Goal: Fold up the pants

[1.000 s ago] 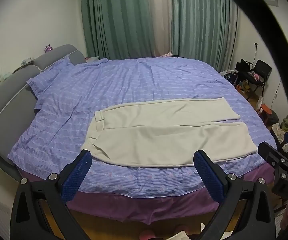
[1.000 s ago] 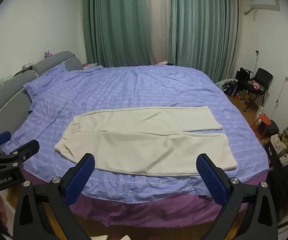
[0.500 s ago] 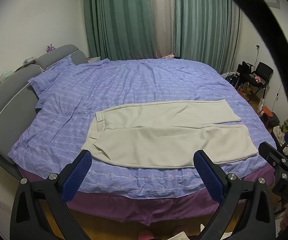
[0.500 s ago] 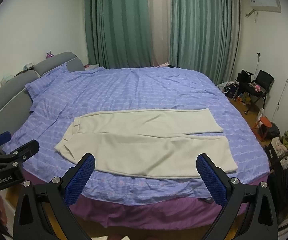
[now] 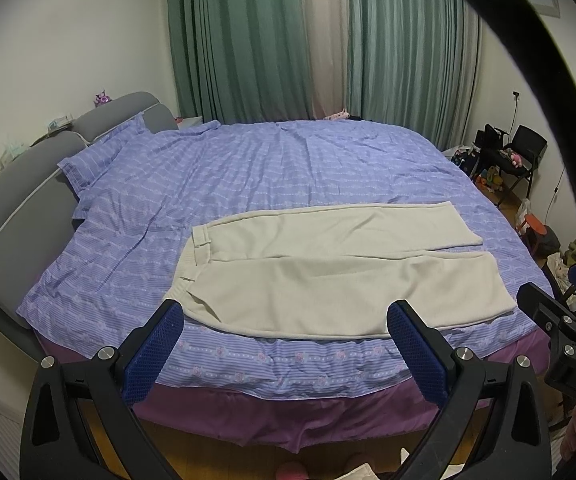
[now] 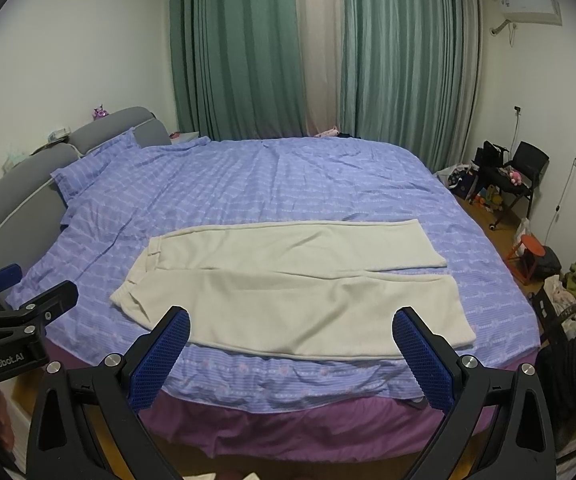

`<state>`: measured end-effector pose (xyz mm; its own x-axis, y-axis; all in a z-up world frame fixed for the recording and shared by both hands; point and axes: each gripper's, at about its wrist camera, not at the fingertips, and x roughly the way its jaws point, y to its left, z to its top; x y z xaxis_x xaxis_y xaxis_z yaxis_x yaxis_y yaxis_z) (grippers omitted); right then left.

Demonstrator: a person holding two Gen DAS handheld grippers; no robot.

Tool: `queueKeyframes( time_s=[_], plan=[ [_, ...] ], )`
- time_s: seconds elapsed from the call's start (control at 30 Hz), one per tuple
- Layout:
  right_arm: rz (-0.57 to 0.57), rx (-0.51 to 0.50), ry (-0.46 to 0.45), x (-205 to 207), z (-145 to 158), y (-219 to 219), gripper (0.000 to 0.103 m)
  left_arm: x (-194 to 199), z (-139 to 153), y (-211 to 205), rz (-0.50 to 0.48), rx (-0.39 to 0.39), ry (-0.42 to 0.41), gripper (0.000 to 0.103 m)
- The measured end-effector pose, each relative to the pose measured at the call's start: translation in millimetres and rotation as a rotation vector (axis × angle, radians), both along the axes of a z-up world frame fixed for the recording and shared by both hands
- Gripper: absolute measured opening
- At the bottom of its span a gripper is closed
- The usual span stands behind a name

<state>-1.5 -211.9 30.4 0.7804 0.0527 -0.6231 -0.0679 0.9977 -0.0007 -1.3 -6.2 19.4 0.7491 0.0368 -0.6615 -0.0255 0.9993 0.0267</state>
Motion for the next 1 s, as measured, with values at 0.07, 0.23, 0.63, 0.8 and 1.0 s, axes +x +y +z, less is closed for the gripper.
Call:
queueKeyframes(
  time_s=[0.07, 0.23, 0.63, 0.8, 1.0],
  plan=[
    [0.000, 0.000, -0.001, 0.3, 0.7, -0.3, 0.102, 0.0, 0.8, -0.6, 0.002, 0.000, -0.003, 0.103],
    [0.000, 0.002, -0.003, 0.4, 1.0, -1.2, 0.102, 1.6, 2.6, -1.0, 0.002, 0.000, -0.003, 0.103],
    [0.000, 0.004, -0.007, 0.9, 2.1, -5.6, 0.102, 2.8, 5.6, -5.7, 0.003, 0.003, -0.011, 0.103],
    [0.001, 0.005, -0.009, 1.6, 3.1, -8.5, 0.102, 1.8, 4.7, -8.0, 0.003, 0.004, -0.012, 0.103],
    [0.000, 0.007, -0.010, -0.8, 1.6, -9.0, 0.102, 1.9, 3.7, -13.2, 0.005, 0.006, -0.010, 0.103]
  ],
)
